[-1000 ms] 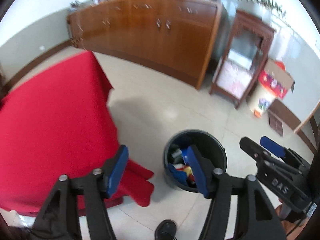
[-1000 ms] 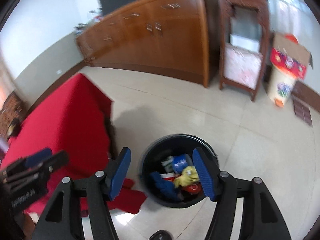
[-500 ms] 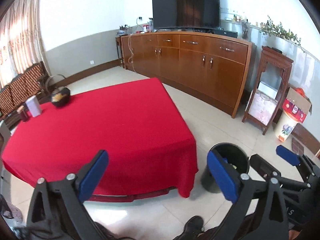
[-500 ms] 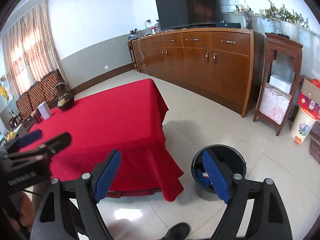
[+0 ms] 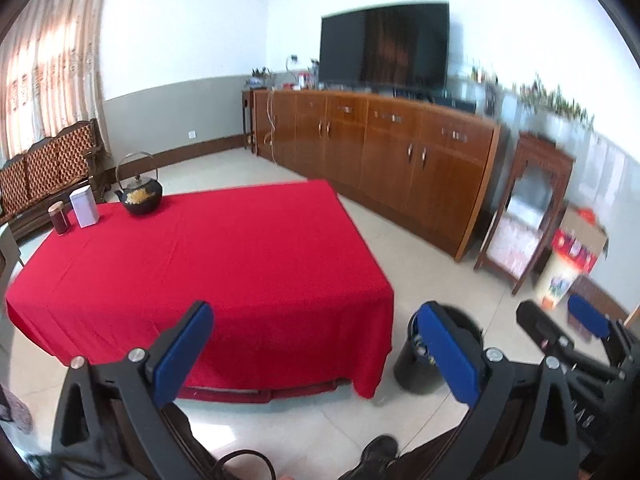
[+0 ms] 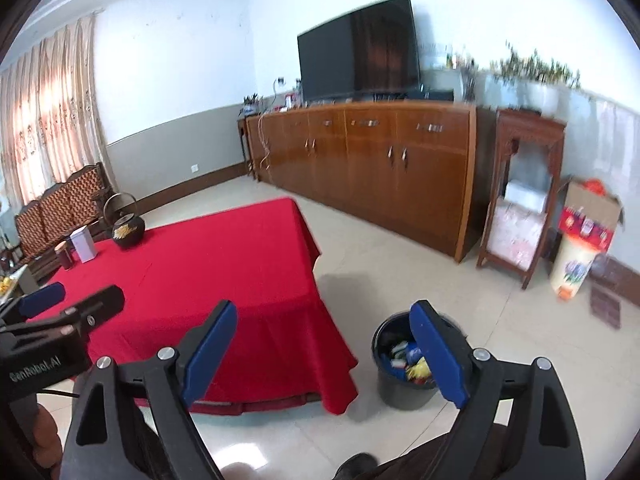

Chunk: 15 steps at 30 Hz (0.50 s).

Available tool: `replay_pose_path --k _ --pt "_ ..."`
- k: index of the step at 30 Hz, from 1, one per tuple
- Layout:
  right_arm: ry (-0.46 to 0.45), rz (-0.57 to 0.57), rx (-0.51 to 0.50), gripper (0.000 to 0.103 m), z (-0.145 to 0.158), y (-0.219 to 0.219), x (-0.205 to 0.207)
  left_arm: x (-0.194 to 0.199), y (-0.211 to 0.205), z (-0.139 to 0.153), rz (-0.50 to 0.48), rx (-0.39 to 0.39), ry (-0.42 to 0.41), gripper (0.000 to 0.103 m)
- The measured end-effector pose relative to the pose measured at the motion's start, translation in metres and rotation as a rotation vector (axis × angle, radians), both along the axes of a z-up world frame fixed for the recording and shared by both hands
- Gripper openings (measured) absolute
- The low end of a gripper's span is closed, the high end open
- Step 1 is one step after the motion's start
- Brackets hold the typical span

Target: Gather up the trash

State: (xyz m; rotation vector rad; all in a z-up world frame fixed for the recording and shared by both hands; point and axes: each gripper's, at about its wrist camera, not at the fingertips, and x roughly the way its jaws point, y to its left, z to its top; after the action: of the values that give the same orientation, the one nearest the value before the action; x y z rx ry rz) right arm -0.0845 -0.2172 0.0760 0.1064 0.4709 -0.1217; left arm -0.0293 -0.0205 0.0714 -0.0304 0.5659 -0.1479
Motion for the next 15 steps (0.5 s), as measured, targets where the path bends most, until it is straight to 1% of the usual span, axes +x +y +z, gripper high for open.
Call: replay_pose_path --k 4,6,9,15 --pt "-0.057 0.008 -0.026 0.094 0.018 0.016 -0.011 -0.003 0.004 0.006 0.016 -0.009 -0.039 0.103" --pt "-0.073 0.004 -0.038 0.095 0.023 0.021 -0.014 -0.003 0.004 0.005 0.015 -0.01 -0.038 0.103" --pt "-0.07 -0.005 -0.029 0.095 0.025 0.021 -0.013 -0.002 0.004 0.001 0.007 -0.006 -0.021 0.103" --pt "-0.033 -0.04 -0.008 0.095 0.016 0.014 -0.008 -0.004 -0.002 -0.007 0.005 0.045 0.011 0.103"
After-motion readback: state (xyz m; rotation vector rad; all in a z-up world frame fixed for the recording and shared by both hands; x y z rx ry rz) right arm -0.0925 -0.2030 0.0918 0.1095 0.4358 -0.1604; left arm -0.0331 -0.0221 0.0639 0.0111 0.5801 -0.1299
